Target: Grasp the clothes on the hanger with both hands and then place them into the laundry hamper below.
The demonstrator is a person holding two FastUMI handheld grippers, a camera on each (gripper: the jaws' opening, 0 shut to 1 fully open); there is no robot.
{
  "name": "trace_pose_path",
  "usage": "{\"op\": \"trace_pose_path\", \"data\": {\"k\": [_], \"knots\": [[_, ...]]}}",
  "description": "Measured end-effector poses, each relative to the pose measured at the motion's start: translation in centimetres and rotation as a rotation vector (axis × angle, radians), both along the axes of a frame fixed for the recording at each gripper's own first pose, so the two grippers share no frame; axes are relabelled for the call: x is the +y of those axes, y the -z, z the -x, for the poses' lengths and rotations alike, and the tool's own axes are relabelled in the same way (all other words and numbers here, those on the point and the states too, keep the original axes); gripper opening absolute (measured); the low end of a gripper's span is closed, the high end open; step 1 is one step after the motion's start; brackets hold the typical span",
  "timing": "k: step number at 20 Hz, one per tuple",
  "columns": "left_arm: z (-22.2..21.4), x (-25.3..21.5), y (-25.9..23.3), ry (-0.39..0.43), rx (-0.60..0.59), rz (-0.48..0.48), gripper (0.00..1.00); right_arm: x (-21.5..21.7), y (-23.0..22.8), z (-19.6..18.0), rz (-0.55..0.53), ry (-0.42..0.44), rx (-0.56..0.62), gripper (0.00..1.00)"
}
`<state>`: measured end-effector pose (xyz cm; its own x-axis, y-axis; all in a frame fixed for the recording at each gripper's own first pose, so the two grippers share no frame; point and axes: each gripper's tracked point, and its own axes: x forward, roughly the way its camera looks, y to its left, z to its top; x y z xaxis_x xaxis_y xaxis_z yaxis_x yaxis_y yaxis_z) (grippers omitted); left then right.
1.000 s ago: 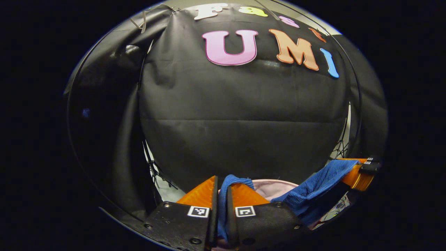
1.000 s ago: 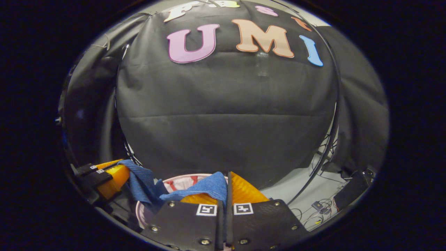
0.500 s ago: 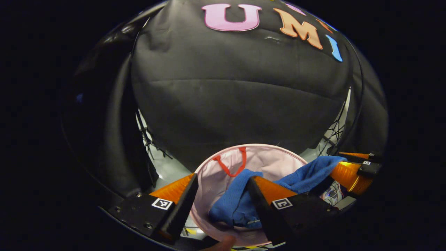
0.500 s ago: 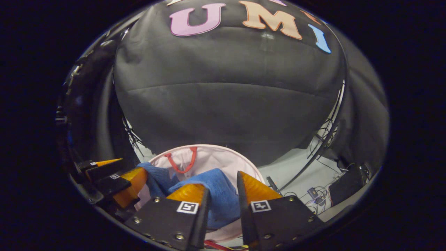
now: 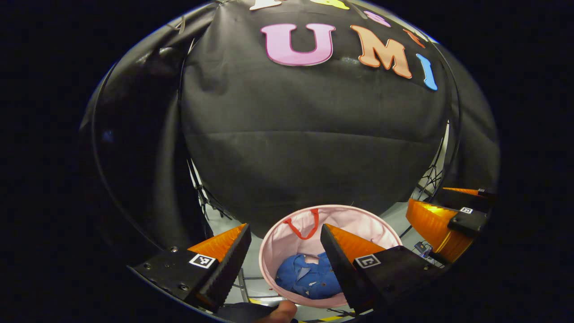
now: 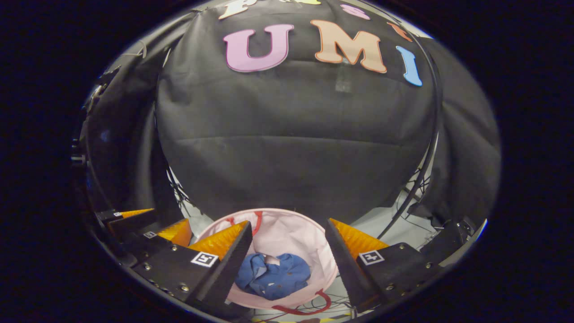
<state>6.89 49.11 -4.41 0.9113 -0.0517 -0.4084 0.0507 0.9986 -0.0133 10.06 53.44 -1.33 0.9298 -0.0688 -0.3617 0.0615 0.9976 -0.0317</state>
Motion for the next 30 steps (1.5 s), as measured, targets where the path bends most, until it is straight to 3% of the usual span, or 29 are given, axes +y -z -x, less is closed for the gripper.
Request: {"op": "trace_pose_path", "data": {"k": [6, 12, 13, 17, 21, 30], "knots": [[2.5, 0.0, -6.9, 0.009, -0.106, -0.017, 0.97, 1.1, -7.0, 3.8, -0.012, -0.030, -0.114, 0.96], [4.9, -0.6, -13.5, 0.008, -0.186, 0.048, 0.97, -0.3, -14.0, 8.0, 0.010, -0.025, -0.243, 0.96], [5.6, -0.5, -14.9, 0.001, -0.205, 0.049, 0.97, -0.3, -15.0, 8.6, 0.002, -0.027, -0.261, 0.99], [7.1, 0.4, -18.9, -0.021, -0.254, 0.066, 0.94, -0.7, -18.4, 11.0, 0.002, -0.033, -0.313, 0.96], [7.9, 1.5, -21.4, -0.025, -0.266, 0.075, 0.94, -2.0, -20.3, 12.0, -0.006, -0.014, -0.343, 0.96], [7.2, 5.7, -28.0, -0.082, -0.329, -0.024, 0.94, -1.7, -26.6, 12.8, -0.023, -0.054, -0.414, 0.96]]}}
